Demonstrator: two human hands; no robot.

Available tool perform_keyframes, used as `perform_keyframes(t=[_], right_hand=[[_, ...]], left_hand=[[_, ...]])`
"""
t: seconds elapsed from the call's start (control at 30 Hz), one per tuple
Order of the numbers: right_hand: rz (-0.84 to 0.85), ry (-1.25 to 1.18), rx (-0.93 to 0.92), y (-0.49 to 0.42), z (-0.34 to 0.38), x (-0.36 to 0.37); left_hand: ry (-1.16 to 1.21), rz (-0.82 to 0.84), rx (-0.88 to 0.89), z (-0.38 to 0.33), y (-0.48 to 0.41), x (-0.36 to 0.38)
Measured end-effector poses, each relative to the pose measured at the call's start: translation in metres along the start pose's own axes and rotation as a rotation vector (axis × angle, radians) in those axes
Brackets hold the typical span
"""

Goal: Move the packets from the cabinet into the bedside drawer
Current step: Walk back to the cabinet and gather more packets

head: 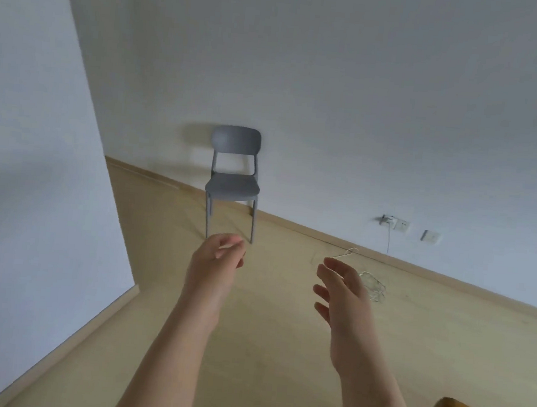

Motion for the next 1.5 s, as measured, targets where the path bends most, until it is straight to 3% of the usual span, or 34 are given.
perform_keyframes(t=[0.23,0.4,1.13,1.3,1.5], right_hand=[[-0.251,-0.055,0.04,-0.145,0.018,-0.062],[-0.471,-0.123,0.096,-0.219,0.009,-0.147],[-0.88,-0.165,0.0,-0.561,0.07,-0.591],[-1.038,-0.181,-0.027,-0.618,0.085,-0.698],[-1.267,-0.296,0.064,-0.634,0.063,-0.819]], left_hand=[[-0.022,0.244,-0.063,0.01,-0.131,0.161],[-0.105,0.468,-0.12,0.038,-0.171,0.301],[-0.119,0.996,-0.114,0.103,-0.236,0.929],[-0.14,1.172,-0.106,0.115,-0.227,1.08],[-0.257,1.393,-0.177,0.163,-0.167,1.225]])
Point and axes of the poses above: each hand's wrist, its own y-axis away from the middle knuckle, its own x-axis out of the palm, z = x × y, the point moved 5 cm from there along -y, towards the middle knuckle, and after that the axes turned 6 degrees about y, right-handed, at the moved point
